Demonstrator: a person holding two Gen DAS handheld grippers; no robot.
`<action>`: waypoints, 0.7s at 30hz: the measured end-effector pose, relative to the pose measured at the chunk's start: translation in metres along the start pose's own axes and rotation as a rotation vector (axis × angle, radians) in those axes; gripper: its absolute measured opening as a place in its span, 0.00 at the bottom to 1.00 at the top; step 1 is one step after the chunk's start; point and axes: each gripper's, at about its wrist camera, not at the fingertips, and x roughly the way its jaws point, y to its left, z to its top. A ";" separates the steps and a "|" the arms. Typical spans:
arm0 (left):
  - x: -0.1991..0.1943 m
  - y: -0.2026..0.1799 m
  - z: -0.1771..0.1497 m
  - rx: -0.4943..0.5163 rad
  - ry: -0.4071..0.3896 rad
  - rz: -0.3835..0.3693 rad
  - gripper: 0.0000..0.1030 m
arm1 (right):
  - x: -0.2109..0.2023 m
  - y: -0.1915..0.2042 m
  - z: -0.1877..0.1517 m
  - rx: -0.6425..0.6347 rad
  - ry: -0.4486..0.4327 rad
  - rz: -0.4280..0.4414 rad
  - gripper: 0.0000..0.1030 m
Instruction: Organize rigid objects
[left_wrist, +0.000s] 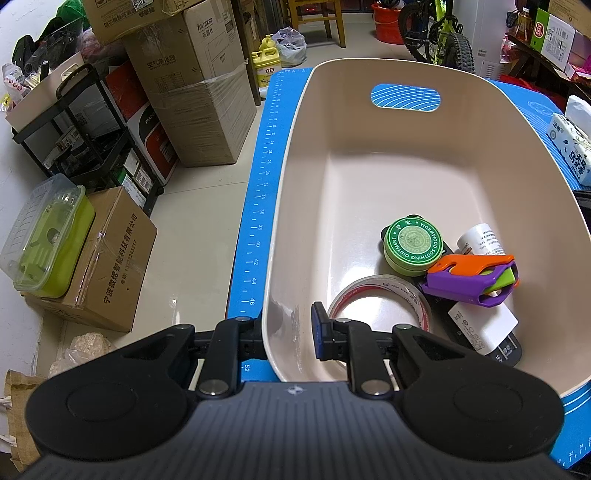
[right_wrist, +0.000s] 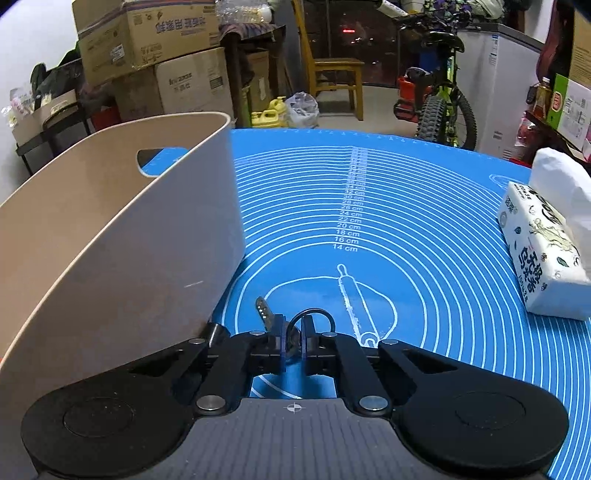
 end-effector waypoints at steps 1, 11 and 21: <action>0.000 0.000 0.000 0.000 0.001 0.000 0.21 | -0.001 -0.001 -0.001 0.007 -0.011 -0.001 0.16; -0.001 -0.002 0.001 -0.002 0.001 -0.001 0.21 | -0.019 0.001 0.004 -0.010 -0.101 -0.017 0.11; -0.001 -0.002 0.001 -0.002 0.001 -0.002 0.21 | -0.039 -0.005 0.013 0.032 -0.155 -0.019 0.11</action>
